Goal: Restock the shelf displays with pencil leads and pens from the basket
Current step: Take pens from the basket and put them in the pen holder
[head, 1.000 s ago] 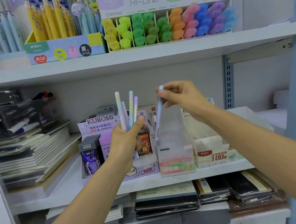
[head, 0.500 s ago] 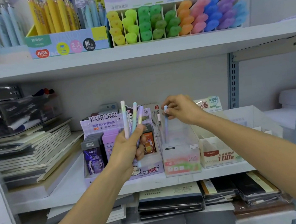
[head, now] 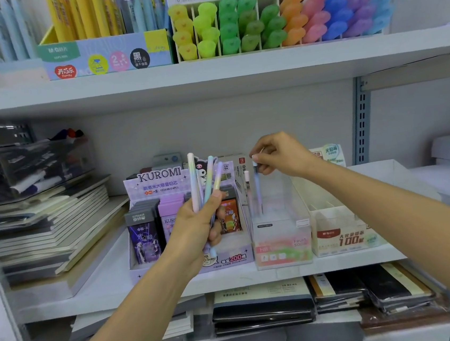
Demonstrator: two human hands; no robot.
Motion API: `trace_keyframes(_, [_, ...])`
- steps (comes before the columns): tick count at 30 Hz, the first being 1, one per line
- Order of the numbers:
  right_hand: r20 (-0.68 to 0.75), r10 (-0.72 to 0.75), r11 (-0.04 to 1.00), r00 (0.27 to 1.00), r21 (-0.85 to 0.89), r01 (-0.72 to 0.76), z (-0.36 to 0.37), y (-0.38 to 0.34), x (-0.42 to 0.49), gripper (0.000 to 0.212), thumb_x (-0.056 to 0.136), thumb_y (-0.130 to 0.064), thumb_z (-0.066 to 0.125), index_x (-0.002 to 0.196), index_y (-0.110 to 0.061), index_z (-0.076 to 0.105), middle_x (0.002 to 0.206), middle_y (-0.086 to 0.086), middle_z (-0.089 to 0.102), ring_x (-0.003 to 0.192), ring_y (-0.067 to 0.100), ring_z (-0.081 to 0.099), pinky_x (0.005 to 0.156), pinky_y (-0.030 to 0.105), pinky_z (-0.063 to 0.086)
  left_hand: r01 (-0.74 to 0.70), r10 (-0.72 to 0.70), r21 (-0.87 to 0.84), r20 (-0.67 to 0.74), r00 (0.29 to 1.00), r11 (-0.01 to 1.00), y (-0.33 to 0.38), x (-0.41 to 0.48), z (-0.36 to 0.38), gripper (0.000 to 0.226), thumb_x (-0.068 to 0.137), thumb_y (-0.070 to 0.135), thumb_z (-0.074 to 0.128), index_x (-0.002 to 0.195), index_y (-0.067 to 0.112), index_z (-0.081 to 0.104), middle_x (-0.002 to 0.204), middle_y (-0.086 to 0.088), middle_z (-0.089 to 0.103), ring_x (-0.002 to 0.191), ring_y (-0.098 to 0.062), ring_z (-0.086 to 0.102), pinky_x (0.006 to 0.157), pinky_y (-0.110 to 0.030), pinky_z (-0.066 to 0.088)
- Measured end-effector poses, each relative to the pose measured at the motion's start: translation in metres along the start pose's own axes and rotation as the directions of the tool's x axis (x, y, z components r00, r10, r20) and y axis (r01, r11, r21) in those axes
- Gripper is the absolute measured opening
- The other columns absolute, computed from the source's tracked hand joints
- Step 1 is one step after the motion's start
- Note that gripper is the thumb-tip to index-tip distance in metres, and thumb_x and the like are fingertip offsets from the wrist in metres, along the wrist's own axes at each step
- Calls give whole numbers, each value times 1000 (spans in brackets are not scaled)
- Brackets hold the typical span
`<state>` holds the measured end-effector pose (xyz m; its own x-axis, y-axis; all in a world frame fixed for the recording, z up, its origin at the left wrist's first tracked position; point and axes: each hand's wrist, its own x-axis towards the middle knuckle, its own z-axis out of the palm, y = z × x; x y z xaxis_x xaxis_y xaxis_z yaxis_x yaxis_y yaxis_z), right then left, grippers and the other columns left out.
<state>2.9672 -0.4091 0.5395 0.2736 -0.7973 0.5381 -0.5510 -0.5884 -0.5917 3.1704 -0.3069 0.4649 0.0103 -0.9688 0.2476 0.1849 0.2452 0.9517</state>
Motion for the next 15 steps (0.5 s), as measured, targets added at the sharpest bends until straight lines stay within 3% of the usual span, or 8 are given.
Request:
trace_keyframes(4, [-71,-11,1000,997,-23,10,2,-3,4,11,85,-14,73,86,-5,67,71,8,71,62,17,70,62,25,58,-1,1,29,-2,1000,1000,0,-1,-1,43,91,35,59,113,-1,56,60,2,53,38,-9,32,34,-20,25])
trace_keyframes(15, [-145,-5,998,989,67,15,1,6,1,4,87,-6,69,87,-9,66,69,8,69,57,14,70,62,25,59,12,-12,13,-9,1000,1000,-3,0,-1,43,90,35,61,114,-1,56,58,3,53,36,-8,32,32,-19,25])
